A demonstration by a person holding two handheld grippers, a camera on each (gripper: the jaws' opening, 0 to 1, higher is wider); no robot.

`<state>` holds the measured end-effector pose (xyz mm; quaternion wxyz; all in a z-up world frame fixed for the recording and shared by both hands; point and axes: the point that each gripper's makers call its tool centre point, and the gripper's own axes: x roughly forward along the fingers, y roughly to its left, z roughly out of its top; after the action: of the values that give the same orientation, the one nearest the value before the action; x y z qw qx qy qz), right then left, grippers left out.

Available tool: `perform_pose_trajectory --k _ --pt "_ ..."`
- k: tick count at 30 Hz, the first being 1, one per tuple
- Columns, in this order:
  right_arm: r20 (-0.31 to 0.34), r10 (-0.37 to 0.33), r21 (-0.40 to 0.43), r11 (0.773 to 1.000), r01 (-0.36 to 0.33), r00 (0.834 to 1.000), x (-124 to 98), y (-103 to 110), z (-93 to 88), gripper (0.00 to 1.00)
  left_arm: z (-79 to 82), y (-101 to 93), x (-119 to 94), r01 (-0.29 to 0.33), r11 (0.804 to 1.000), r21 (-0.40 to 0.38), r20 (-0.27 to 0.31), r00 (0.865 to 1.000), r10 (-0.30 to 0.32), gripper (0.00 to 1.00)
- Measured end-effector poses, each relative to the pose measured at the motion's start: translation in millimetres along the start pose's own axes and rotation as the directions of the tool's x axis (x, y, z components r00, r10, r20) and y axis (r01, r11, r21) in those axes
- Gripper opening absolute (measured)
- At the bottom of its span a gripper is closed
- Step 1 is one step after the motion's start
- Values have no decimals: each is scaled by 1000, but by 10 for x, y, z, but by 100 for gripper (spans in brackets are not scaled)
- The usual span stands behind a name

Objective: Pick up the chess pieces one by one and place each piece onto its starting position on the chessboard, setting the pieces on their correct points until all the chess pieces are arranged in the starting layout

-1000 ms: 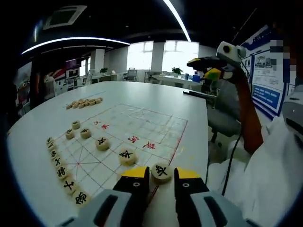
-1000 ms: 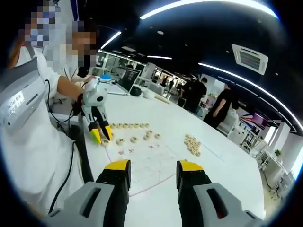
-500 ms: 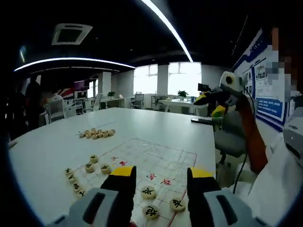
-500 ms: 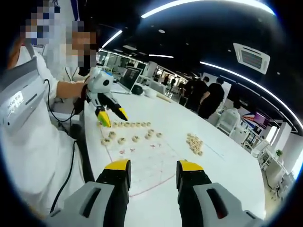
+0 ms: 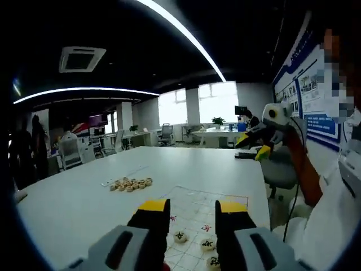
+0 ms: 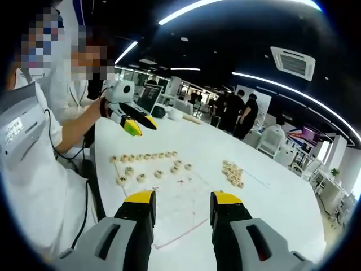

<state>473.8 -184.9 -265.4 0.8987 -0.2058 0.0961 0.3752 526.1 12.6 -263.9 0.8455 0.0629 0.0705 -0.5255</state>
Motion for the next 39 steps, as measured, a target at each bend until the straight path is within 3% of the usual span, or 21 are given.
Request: perform_pose_trajectory --k 6,9,11,14,21,26,31,35,39 --pt "-42 3 6 1000 -2 999 172 23 -54 40 110 -97 -161 57 998 -31 72 996 -55 29" --pt "-44 2 2 1000 -2 999 250 45 -22 40 144 -98 -236 30 999 -20 72 997 -28 29" --pt "-49 1 1 1000 -1 999 301 51 -20 40 68 -93 -265 26 1000 -15 43 999 -26 29" --pt "-56 3 1 1000 -3 998 357 63 -34 40 -161 -52 -303 25 999 26 -47 999 -24 29" --pt "-83 7 18 1000 -6 996 477 38 -138 40 -150 70 -364 1 1000 22 -34 999 -1 28" --pt "-58 -75 104 991 81 995 542 -169 -144 40 -157 70 -404 6 999 36 -33 999 -5 29" --pt "-121 -126 140 980 143 985 609 -315 -316 40 -114 78 -449 18 1000 0 -3 1000 -18 32" --pt "-68 -181 187 964 191 981 661 -442 -269 39 -108 126 -461 14 1000 -4 6 1000 -14 32" --pt "-80 -206 206 954 218 975 820 -553 -336 36 -122 136 -446 13 1000 -3 2 1000 -12 32"
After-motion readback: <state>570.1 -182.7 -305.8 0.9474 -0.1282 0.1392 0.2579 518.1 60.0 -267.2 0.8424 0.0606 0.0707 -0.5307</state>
